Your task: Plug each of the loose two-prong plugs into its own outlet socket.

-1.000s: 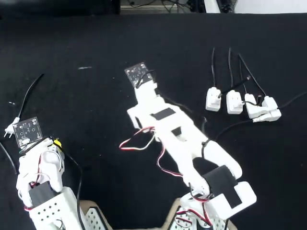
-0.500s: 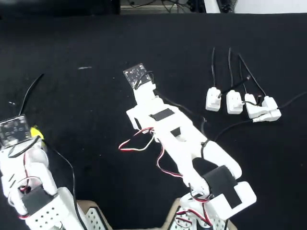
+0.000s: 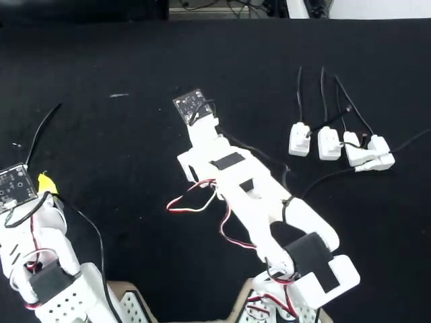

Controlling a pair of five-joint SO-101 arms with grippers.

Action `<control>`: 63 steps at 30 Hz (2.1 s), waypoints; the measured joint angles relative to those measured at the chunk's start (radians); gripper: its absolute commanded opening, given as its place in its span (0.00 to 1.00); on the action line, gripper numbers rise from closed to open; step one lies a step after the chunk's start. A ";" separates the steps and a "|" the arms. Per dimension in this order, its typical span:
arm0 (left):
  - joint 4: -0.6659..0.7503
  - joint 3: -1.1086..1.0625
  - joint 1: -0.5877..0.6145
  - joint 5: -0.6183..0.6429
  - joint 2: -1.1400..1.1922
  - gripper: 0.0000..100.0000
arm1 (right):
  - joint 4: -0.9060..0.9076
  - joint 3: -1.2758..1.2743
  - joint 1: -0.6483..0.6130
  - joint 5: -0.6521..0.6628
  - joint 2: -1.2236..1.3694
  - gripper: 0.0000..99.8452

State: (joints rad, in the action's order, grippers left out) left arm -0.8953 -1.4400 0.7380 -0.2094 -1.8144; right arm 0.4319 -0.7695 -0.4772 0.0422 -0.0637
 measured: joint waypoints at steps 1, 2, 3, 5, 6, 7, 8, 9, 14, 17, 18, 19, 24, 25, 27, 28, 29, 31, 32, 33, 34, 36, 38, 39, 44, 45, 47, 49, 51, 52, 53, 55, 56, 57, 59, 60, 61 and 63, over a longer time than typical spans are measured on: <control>0.000 0.025 0.000 0.000 -0.002 0.20 | 0.000 0.000 0.000 0.000 0.000 0.24; 0.000 0.046 0.000 0.000 -0.002 0.20 | 0.000 0.000 0.000 0.000 -0.012 0.24; 0.000 0.068 0.000 0.000 -0.002 0.20 | 0.000 0.000 0.000 0.000 -0.029 0.24; -0.009 0.104 0.000 0.000 -0.006 0.20 | 0.025 0.000 -0.002 0.000 -0.071 0.24; -0.029 0.121 0.000 0.000 -0.006 0.21 | 0.040 0.000 -0.002 0.000 -0.087 0.24; -0.055 0.140 0.000 0.000 -0.006 0.23 | 0.055 0.000 -0.002 0.000 -0.100 0.24; -0.087 0.164 0.000 0.000 -0.003 0.24 | 0.069 0.000 -0.002 0.000 -0.114 0.24; -0.120 0.190 0.000 0.000 -0.002 0.26 | 0.080 0.000 -0.002 0.000 -0.124 0.24; -0.242 0.322 0.000 0.000 -0.011 0.27 | 0.094 0.000 -0.002 0.000 -0.132 0.24; -0.285 0.393 0.000 0.000 -0.011 0.27 | 0.094 -0.015 -0.002 0.000 -0.132 0.24; -0.295 0.413 0.000 0.000 -0.012 0.27 | 0.094 -0.017 -0.002 0.000 -0.132 0.24; -0.305 0.431 0.000 0.000 -0.012 0.27 | 0.094 -0.017 -0.002 0.000 -0.132 0.24; -0.359 0.488 0.000 -0.012 0.032 0.27 | 0.094 -0.017 -0.002 0.000 -0.132 0.24; -0.379 0.508 0.000 -0.023 0.061 0.27 | 0.094 -0.017 -0.002 0.000 -0.132 0.24; -0.419 0.559 0.000 -0.041 0.130 0.27 | 0.094 -0.020 -0.002 0.000 -0.132 0.24; -0.433 0.588 0.000 -0.055 0.170 0.27 | 0.094 -0.020 -0.002 0.000 -0.132 0.24; -0.448 0.617 0.000 -0.064 0.213 0.27 | 0.094 -0.020 -0.002 0.000 -0.132 0.24; -0.473 0.671 0.000 -0.081 0.307 0.27 | 0.094 -0.026 -0.002 0.000 -0.132 0.24; -0.482 0.690 0.000 -0.087 0.351 0.27 | 0.094 -0.031 -0.002 0.000 -0.132 0.24; -0.488 0.706 0.000 -0.094 0.394 0.27 | 0.094 -0.032 -0.002 0.000 -0.132 0.24; -0.493 0.718 0.000 -0.100 0.436 0.27 | 0.094 -0.032 -0.002 0.000 -0.132 0.24; -0.493 0.726 0.000 -0.109 0.497 0.27 | 0.094 -0.032 -0.002 0.000 -0.132 0.24; -0.493 0.730 0.000 -0.109 0.539 0.28 | 0.094 -0.032 -0.002 0.000 -0.132 0.24; -0.493 0.730 0.000 -0.110 0.546 0.28 | 0.094 -0.032 -0.002 0.000 -0.132 0.24; -0.439 0.730 0.034 -0.143 0.571 0.28 | 0.094 -0.032 -0.002 0.000 -0.132 0.24; -0.402 0.730 0.061 -0.155 0.574 0.28 | 0.094 -0.032 -0.002 0.000 -0.132 0.24; -0.330 0.730 0.115 -0.173 0.586 0.28 | 0.094 -0.032 -0.002 0.000 -0.132 0.24; -0.272 0.730 0.166 -0.192 0.637 0.28 | 0.094 -0.032 -0.002 0.000 -0.132 0.24; -0.236 0.730 0.207 -0.210 0.687 0.28 | 0.094 -0.032 -0.002 0.000 -0.132 0.24; -0.227 0.730 0.219 -0.216 0.713 0.28 | 0.094 -0.032 -0.002 0.000 -0.132 0.24; -0.221 0.740 0.233 -0.221 0.749 0.28 | 0.094 -0.032 -0.002 0.000 -0.132 0.24; -0.215 0.758 0.252 -0.222 0.819 0.28 | 0.094 -0.032 -0.002 0.000 -0.132 0.24; -0.215 0.769 0.256 -0.222 0.856 0.28 | 0.094 -0.032 -0.002 0.000 -0.132 0.24; -0.215 0.783 0.259 -0.222 0.895 0.28 | 0.094 -0.032 -0.002 0.000 -0.132 0.24; -0.215 0.809 0.262 -0.222 0.974 0.28 | 0.094 -0.032 -0.002 0.000 -0.132 0.24; -0.215 0.822 0.262 -0.222 1.014 0.28 | 0.094 -0.032 -0.002 0.000 -0.132 0.24; -0.215 0.839 0.262 -0.222 1.051 0.28 | 0.094 -0.032 -0.002 0.000 -0.132 0.24; -0.215 0.882 0.264 -0.222 1.122 0.28 | 0.094 -0.032 -0.002 0.000 -0.132 0.24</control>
State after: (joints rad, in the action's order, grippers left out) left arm -1.1101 -0.5577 1.0019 -0.4319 -0.6928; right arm 0.5255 -0.8017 -0.4787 0.0422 -0.1956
